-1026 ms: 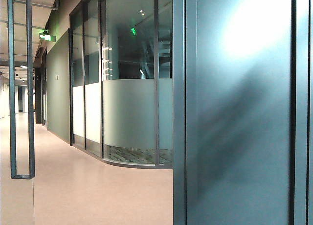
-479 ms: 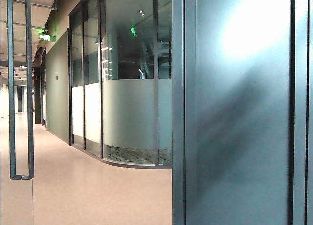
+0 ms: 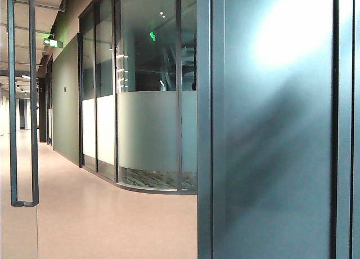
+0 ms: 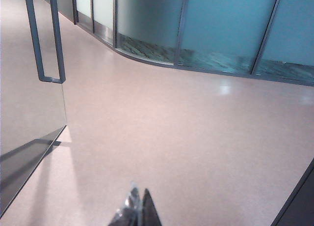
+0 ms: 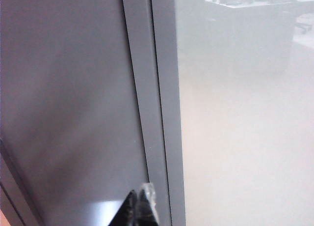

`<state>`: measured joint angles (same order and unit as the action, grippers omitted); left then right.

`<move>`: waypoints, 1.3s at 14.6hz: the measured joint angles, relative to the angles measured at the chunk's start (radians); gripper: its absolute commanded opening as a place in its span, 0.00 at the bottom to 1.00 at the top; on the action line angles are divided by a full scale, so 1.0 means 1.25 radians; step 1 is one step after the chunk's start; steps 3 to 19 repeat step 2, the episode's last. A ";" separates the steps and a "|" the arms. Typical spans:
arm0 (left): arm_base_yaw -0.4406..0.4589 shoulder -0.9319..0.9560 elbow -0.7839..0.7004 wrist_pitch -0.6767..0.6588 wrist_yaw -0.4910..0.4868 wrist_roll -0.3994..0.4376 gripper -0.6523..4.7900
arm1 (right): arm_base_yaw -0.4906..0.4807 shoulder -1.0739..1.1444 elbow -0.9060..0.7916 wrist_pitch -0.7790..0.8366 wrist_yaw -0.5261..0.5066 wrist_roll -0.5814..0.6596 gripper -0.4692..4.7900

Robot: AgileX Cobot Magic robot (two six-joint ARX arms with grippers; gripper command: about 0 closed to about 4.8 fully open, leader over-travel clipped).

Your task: Raise the arm to find the leftmost switch on the wall and turn off the lights.

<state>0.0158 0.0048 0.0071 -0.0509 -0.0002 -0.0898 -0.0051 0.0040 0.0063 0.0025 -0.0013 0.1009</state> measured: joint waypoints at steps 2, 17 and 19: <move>0.000 0.000 0.000 0.000 0.000 0.000 0.11 | 0.000 0.000 0.000 0.000 0.000 0.000 0.09; 0.000 0.000 0.000 0.000 0.000 0.000 0.11 | 0.000 0.000 0.000 0.000 0.000 0.000 0.09; 0.000 0.000 0.000 0.000 0.000 0.000 0.11 | 0.000 0.000 0.000 0.000 0.000 0.000 0.09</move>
